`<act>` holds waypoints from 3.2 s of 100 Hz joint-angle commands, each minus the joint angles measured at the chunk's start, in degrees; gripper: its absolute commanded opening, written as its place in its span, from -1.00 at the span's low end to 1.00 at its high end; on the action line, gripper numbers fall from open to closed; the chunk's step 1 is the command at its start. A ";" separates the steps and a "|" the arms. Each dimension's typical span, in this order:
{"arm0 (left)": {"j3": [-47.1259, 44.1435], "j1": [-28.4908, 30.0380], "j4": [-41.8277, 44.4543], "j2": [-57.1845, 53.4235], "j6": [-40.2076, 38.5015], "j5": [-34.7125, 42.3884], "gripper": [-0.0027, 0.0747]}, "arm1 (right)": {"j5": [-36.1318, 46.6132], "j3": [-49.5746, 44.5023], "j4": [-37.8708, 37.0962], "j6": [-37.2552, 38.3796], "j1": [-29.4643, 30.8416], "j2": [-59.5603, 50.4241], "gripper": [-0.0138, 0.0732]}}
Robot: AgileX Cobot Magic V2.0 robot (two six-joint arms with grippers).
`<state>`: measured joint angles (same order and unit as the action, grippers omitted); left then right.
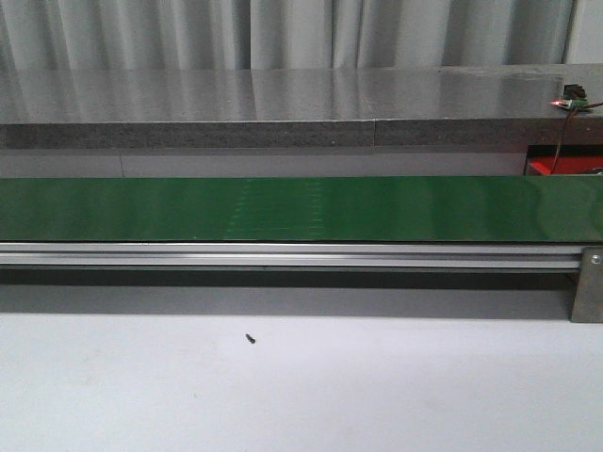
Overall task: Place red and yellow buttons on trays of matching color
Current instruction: 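Lower the red button onto the belt start and open the left gripper, then grasp a yellow push button from the cluster with the left gripper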
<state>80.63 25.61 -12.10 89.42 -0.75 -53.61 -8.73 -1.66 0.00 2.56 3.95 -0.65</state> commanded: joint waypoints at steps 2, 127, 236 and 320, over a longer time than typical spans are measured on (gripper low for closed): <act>1.65 2.63 -0.33 -3.16 0.75 1.33 0.48 | 4.20 1.04 0.00 -0.38 0.35 -0.94 -0.97; -5.43 14.79 1.37 12.43 2.67 8.55 0.48 | 2.11 1.04 0.00 -0.38 0.35 -0.94 -0.97; -5.30 15.39 2.12 8.42 2.67 6.91 -0.44 | 2.21 1.04 0.00 -0.38 0.35 -0.94 -0.97; 7.54 -0.57 0.61 6.80 3.13 -1.48 -0.44 | 2.48 1.04 0.00 -0.38 0.35 -0.94 -0.97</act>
<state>86.16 26.50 -10.39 97.12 2.33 -56.60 -10.88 -1.66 0.00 2.56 3.95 -0.65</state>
